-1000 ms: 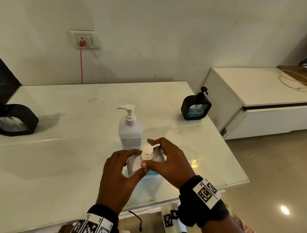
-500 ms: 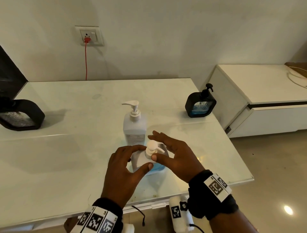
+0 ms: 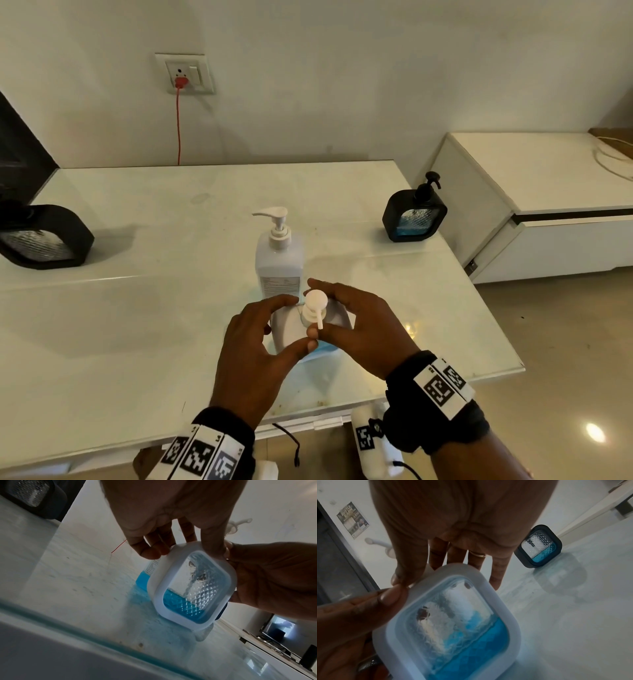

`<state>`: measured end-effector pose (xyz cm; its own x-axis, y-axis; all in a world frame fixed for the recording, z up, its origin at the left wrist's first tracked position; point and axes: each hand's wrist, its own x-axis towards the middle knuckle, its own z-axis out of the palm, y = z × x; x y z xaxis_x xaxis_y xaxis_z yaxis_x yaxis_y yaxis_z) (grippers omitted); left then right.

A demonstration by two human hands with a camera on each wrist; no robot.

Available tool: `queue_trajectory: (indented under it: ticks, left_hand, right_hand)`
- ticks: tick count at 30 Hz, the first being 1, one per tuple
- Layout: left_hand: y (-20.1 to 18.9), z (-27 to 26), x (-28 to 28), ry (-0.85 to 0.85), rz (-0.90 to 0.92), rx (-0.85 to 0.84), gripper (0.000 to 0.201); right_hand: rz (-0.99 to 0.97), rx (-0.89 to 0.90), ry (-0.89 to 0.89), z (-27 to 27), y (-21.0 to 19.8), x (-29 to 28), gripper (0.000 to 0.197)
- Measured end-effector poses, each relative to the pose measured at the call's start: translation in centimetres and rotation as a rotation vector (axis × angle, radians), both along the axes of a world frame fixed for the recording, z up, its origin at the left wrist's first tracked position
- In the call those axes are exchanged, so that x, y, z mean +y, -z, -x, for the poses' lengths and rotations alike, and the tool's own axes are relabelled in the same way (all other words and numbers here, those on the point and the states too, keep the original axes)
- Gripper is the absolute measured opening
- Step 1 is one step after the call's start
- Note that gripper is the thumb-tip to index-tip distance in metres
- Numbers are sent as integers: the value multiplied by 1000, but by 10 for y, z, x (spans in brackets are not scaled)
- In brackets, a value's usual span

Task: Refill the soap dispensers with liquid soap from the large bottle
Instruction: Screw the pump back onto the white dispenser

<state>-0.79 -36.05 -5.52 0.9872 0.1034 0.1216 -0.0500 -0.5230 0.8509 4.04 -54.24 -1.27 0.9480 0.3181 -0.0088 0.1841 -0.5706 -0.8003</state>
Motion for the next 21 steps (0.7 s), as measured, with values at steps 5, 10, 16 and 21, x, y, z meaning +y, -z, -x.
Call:
queue_trajectory:
  ticks: [5,10,16,21]
  left_hand:
    - [0,-1,2,10,-27,29,65]
    - [-2,-1,0,9,-14,33,63]
    - [-2,-2,0,7,-42,33,65]
    - [-4,-1,-1,23,38,70,60]
  right_hand:
    - [21,43,-54,-1,1,-2,64]
    - [-48,-2,40,2,-3,3,55]
    - [-46,3,22,4,-2,5,50]
    - [2,37,-118,-1,-3,-3,57]
